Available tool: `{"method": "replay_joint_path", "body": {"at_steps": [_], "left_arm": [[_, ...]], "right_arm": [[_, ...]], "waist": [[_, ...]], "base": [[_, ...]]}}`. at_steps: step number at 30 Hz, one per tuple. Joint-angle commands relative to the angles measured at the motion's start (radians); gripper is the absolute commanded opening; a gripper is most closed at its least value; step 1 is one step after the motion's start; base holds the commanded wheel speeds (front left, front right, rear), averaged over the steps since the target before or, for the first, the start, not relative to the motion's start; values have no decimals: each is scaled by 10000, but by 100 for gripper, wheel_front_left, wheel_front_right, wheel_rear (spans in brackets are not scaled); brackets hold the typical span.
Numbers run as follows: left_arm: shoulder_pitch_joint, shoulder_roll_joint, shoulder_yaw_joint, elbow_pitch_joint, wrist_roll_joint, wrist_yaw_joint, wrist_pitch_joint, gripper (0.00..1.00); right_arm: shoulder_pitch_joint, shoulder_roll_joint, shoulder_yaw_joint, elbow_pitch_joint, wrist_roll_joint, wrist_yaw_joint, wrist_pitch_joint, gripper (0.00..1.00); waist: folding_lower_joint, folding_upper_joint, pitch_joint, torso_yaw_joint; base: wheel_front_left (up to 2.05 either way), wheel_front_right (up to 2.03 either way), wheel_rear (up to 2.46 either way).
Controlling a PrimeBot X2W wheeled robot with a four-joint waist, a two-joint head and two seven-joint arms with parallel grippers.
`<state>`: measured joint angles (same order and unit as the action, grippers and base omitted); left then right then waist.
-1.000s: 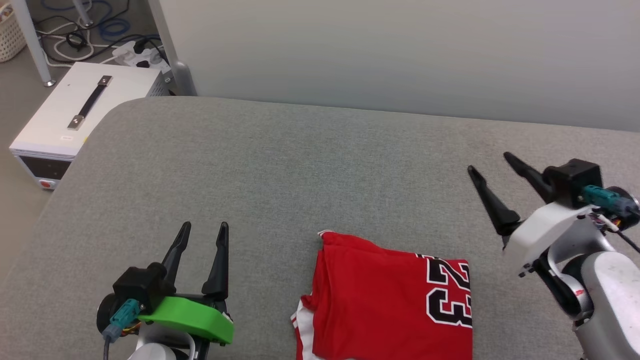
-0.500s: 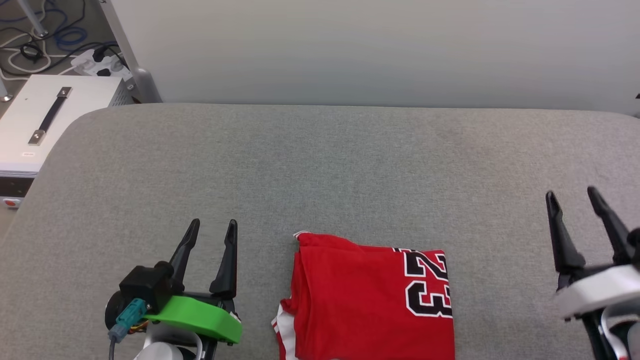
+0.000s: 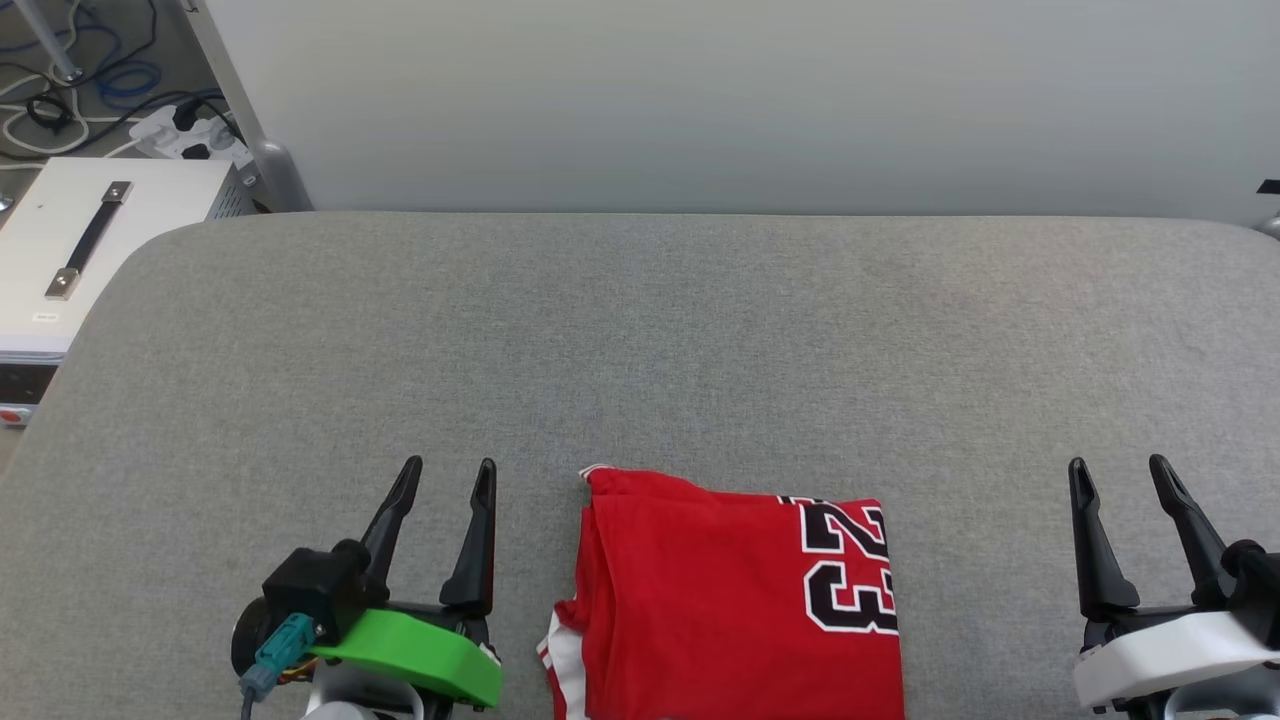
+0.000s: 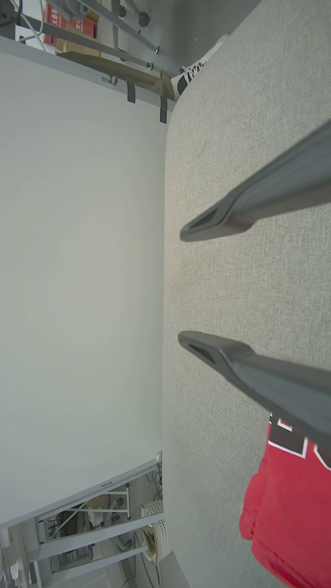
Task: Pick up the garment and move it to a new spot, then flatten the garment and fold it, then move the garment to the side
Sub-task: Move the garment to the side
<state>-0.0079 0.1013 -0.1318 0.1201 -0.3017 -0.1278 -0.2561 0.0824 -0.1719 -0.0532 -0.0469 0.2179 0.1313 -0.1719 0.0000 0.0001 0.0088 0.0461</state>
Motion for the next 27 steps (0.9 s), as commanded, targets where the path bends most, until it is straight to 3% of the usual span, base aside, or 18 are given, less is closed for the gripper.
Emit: {"method": "replay_joint_path", "body": {"at_steps": [1,8,12,14,17,20,22,27], "left_arm": [[163,-19,-17,-42,67,-28,-57,100],[117,-14,-33,-138,109,-28,-57,100],[59,26,-87,-134,111,-29,-57,100],[35,49,-74,-131,111,-29,-57,100],[-67,96,-55,-145,169,-29,-57,100],[-198,64,-59,-144,194,-29,-57,100],[-301,32,-123,-131,198,-29,-57,100],[-600,11,-368,-61,173,-29,-57,100]], "right_arm": [[108,29,38,54,-63,-6,-66,100],[107,-63,163,85,18,-6,123,100],[65,-290,426,64,252,-6,1015,100],[80,-513,811,23,392,-6,2299,100],[-121,-661,1290,-757,1411,-6,5200,100],[-239,-577,1221,-1297,2017,-6,7508,100],[-384,-600,1218,-1561,1988,-6,8726,100],[-878,-320,1347,-1676,1846,-6,10468,100]], "waist": [[0,-1,-13,1],[0,-1,30,70],[0,-1,148,150],[0,-1,237,172],[0,-1,515,229],[0,-1,768,315],[0,-1,970,410],[0,-1,1430,662]], "base": [[0,0,0],[0,0,0],[0,0,0],[0,0,0],[0,0,0],[0,0,0],[0,0,0],[0,0,0]]}}
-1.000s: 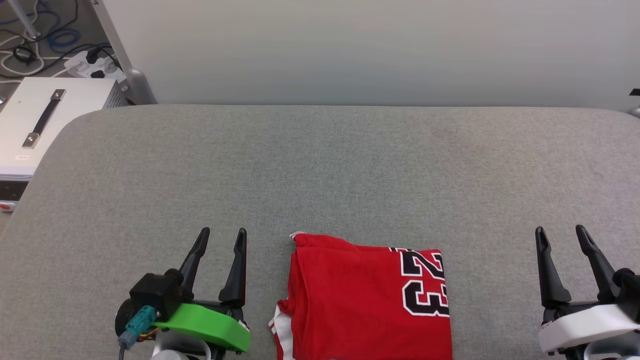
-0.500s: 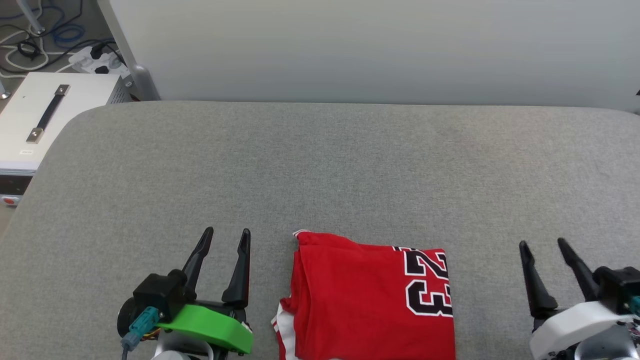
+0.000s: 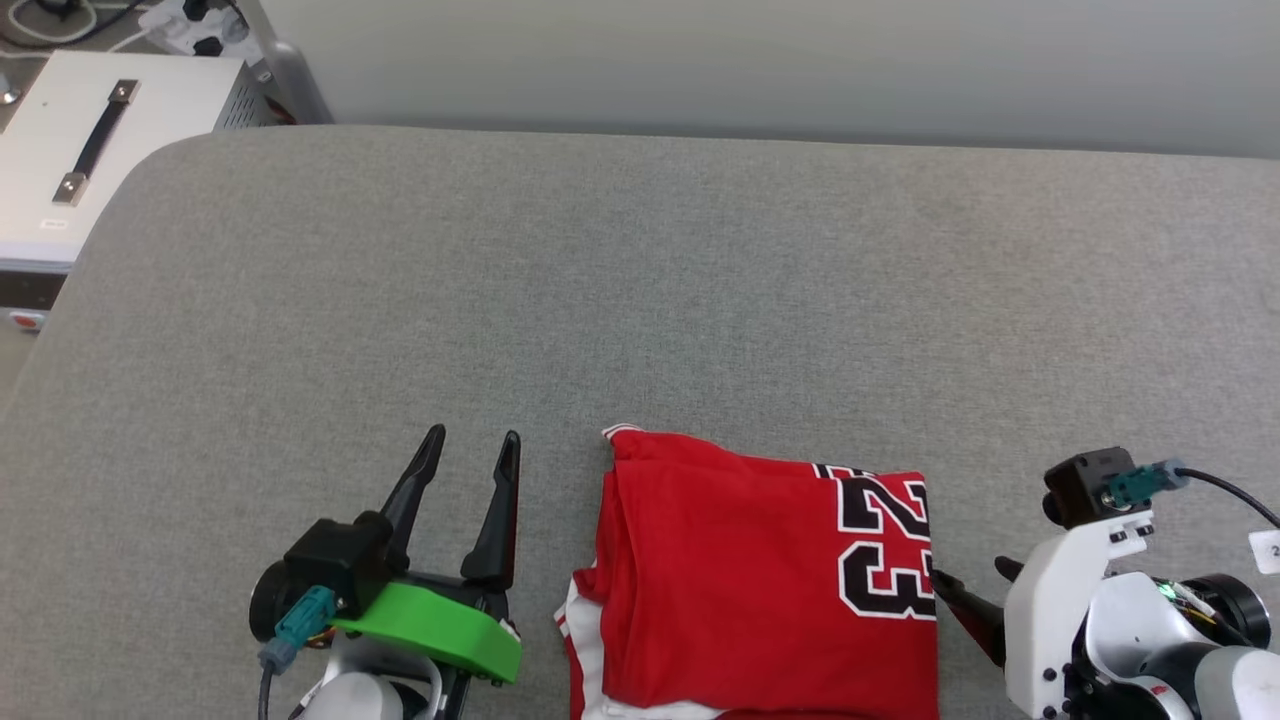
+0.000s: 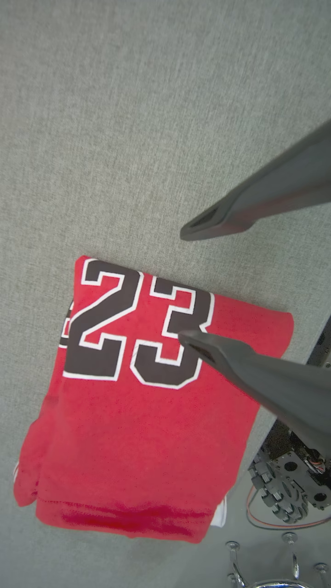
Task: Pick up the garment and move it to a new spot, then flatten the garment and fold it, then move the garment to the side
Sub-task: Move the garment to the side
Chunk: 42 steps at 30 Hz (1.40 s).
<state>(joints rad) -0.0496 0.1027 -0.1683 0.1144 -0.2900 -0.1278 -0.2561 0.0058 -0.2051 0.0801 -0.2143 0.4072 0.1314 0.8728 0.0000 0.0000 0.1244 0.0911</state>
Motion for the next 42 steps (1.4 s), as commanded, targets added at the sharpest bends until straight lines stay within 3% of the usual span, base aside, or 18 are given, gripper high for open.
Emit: {"method": "replay_joint_path", "body": {"at_steps": [1,8,18,19,20,21,33,42], "left_arm": [[-260,-3,-47,4,46,-29,-57,100],[-652,-11,-234,80,49,-29,-57,100],[-911,-54,-402,176,1,-29,-57,100],[-924,-57,-414,189,-3,-29,-57,100],[-935,-61,-426,203,-9,-29,-57,100],[-938,-64,-436,219,-13,-29,-57,100],[-686,270,-596,480,-105,-29,-57,100],[-460,497,-927,507,-212,-29,-57,100]], "right_arm": [[-225,32,2,87,-248,-7,262,100],[-764,609,36,972,-626,-7,1107,100],[-847,962,174,2258,-824,-7,1286,100],[-835,956,232,2342,-788,-7,1290,84],[-835,938,265,2436,-774,-7,1230,20],[-835,869,373,2502,-770,-7,1189,0],[-1216,-174,1232,2553,-546,-7,-891,0],[-1499,-2427,2625,1574,-611,-7,-1614,0]], "waist": [[0,0,379,276],[0,0,855,687],[0,0,1187,1094],[0,0,1192,1114],[0,0,1192,1133],[0,0,1180,1145],[0,0,260,733],[0,0,-161,-108]], "base": [[0,0,0],[0,0,0],[0,0,0],[0,0,0],[0,0,0],[0,0,0],[0,0,0],[0,0,0]]}}
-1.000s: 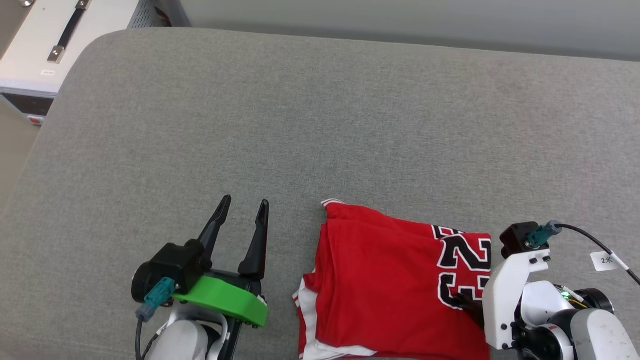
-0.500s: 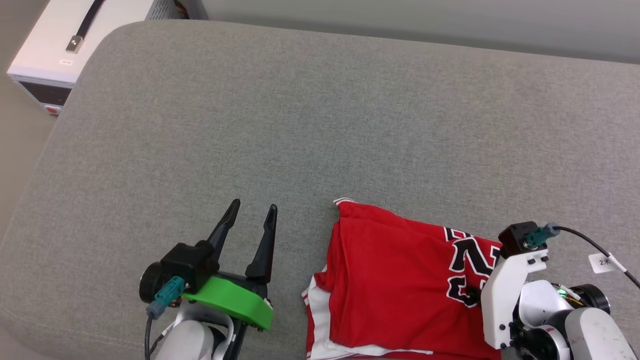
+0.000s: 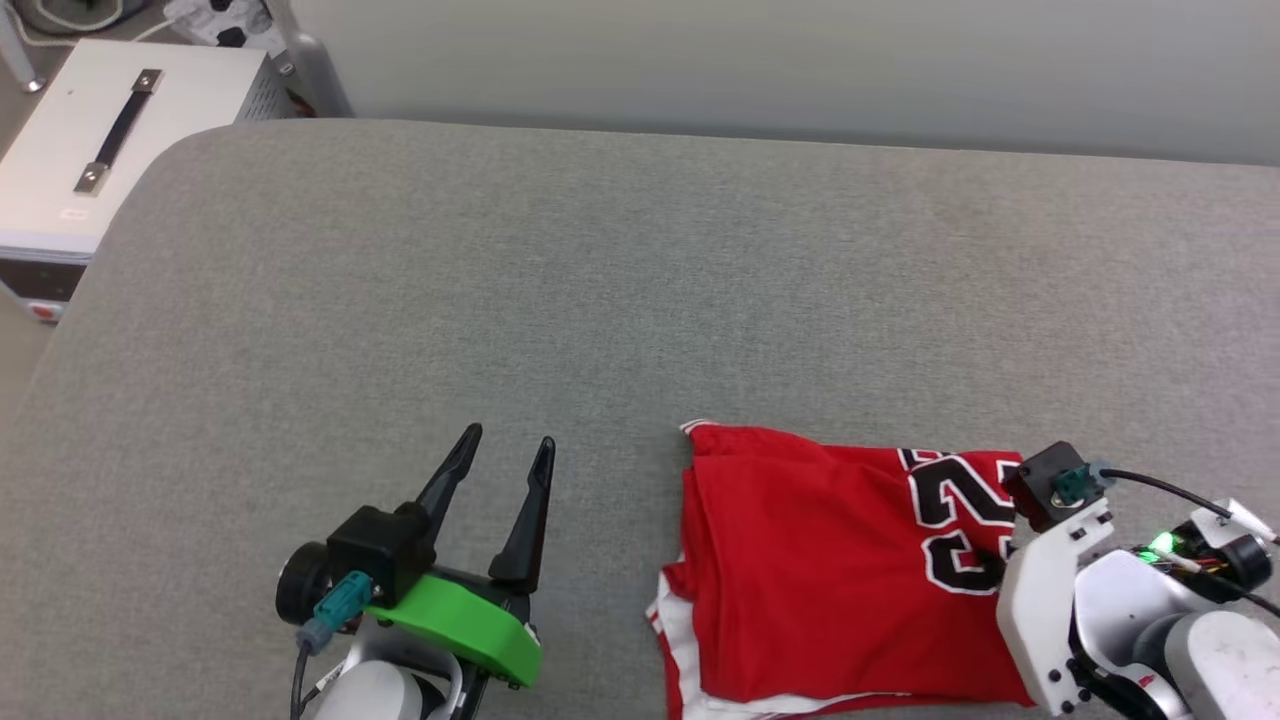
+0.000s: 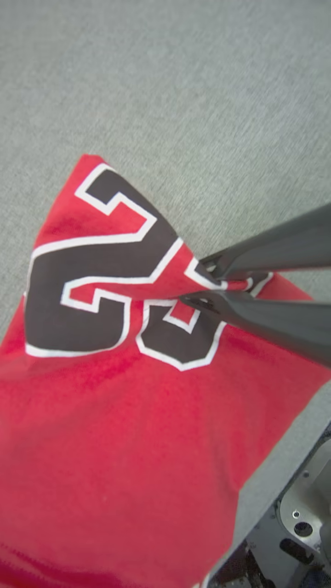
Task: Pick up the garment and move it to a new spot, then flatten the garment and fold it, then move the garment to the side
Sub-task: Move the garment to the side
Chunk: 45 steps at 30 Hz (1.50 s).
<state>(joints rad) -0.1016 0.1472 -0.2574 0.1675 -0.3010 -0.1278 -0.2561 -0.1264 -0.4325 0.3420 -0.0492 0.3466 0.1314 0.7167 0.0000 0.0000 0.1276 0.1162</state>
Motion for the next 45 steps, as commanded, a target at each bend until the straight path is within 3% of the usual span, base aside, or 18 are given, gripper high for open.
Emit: {"method": "replay_joint_path", "body": {"at_steps": [1,9,17,21,31,45], "left_arm": [[70,86,-137,-21,-90,-29,-57,100],[-85,119,-725,-252,-96,-29,-57,100],[-1072,185,-1184,-904,-15,-29,-57,100],[-1890,338,-1522,-1241,145,-29,-57,100],[-3611,852,-1822,-2019,512,-29,-22,100],[-4447,1140,-1913,-3986,907,160,946,100]], "right_arm": [[-218,-498,135,-223,14,-7,-63,0],[-823,-2913,746,-689,308,-7,-196,0],[-1860,-4526,725,-398,272,-7,-1017,0],[-2417,-4959,329,327,81,-7,-1793,0],[-3469,-4804,-1445,3154,-275,-7,-3630,0],[-5159,-4745,-2405,6460,-786,-7,-5358,0]], "waist": [[0,0,-195,-496],[0,0,288,-1615],[0,0,1756,-2636],[0,0,2705,-2985],[0,0,4513,-3379],[0,0,5748,-3237]], "base": [[0,0,0],[0,0,0],[0,0,0],[0,0,0],[0,0,0],[0,0,0]]}}
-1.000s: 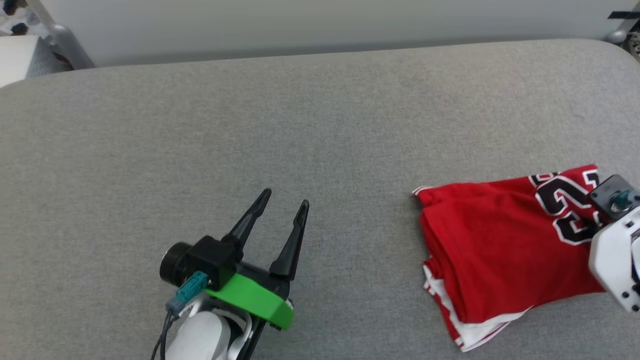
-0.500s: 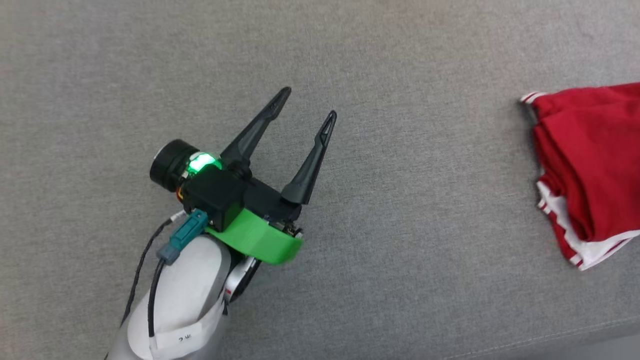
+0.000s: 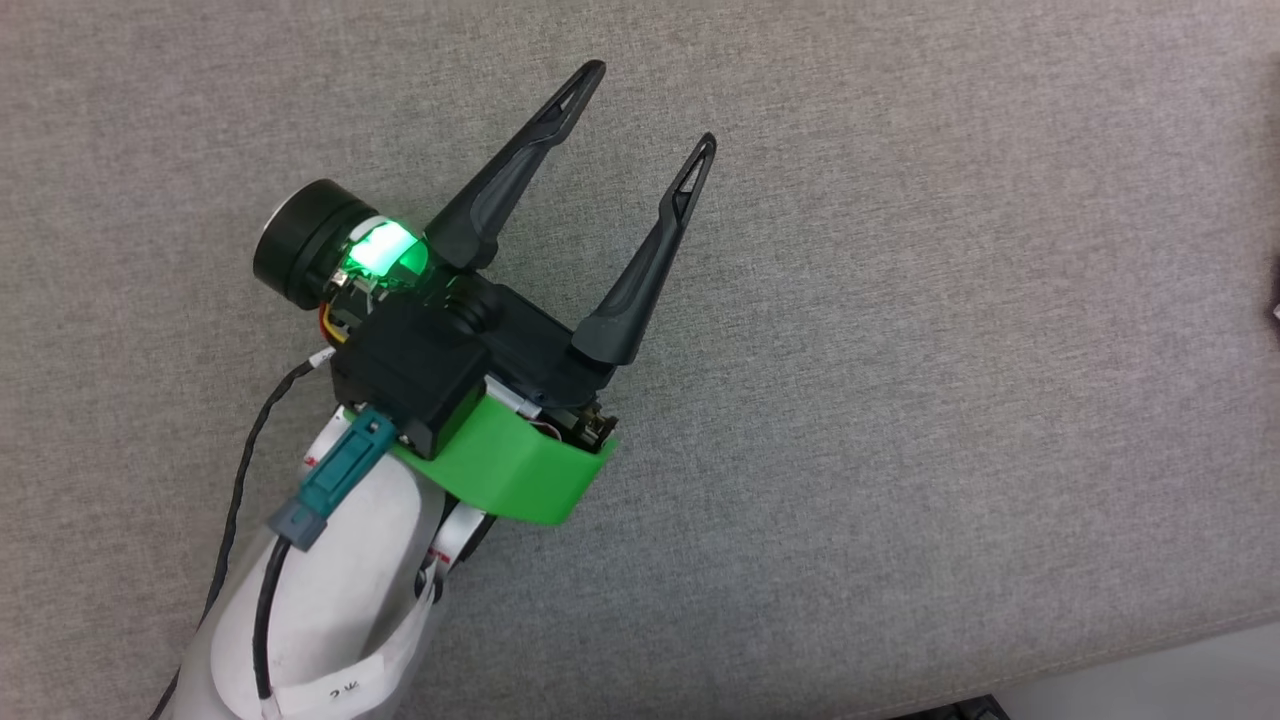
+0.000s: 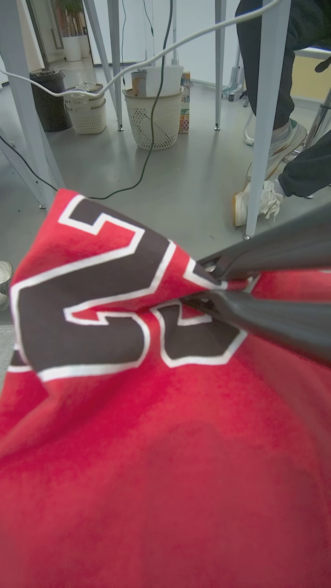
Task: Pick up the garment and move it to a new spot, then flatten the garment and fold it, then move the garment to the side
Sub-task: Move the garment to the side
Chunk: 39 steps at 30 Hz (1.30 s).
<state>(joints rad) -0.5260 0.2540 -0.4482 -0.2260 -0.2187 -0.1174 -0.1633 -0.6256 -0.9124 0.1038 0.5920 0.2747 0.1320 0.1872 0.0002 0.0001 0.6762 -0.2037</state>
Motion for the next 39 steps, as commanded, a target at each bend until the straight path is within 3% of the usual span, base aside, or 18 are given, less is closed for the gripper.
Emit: {"method": "replay_joint_path", "body": {"at_steps": [1,3,4,5,12,18,29,33,39], "left_arm": [[-205,92,-14,-105,88,60,49,100],[-195,115,-30,-148,88,74,74,100],[-185,117,-36,-148,84,85,71,100],[-164,118,-39,-126,74,99,52,100],[152,100,67,309,-121,238,-300,100],[922,52,413,1306,-601,470,-662,100],[2816,-136,1531,2646,-1724,999,-939,100],[3472,-242,1832,2866,-1899,1134,-968,100],[4026,-494,2052,3109,-1933,1203,-981,100]], "right_arm": [[-301,106,-35,227,-113,-13,-147,0],[-500,200,-44,514,-182,-13,-294,3],[-592,233,-30,612,-240,-13,-379,38],[-699,279,5,735,-332,-13,-454,100],[-1174,580,271,1274,-723,-13,-997,100],[-1374,1263,350,767,-505,-13,-1655,100],[160,3280,-13,-2262,342,-13,-2017,100],[1696,4709,-874,-3959,150,-13,-2269,100],[3468,6338,-1205,-5400,-502,-13,-2662,100]], "waist": [[-2,-1,281,-27],[-2,-1,273,0],[-2,-1,253,14],[-2,-1,199,28],[-2,-1,-620,144],[-2,-1,-2024,234],[-2,-1,-4723,741],[-2,-1,-5411,1099],[-2,-1,-5916,1550]], "base": [[0,0,0],[0,0,0],[0,0,0],[0,0,0],[0,0,0],[0,0,0],[0,0,0],[0,0,0],[0,0,0]]}}
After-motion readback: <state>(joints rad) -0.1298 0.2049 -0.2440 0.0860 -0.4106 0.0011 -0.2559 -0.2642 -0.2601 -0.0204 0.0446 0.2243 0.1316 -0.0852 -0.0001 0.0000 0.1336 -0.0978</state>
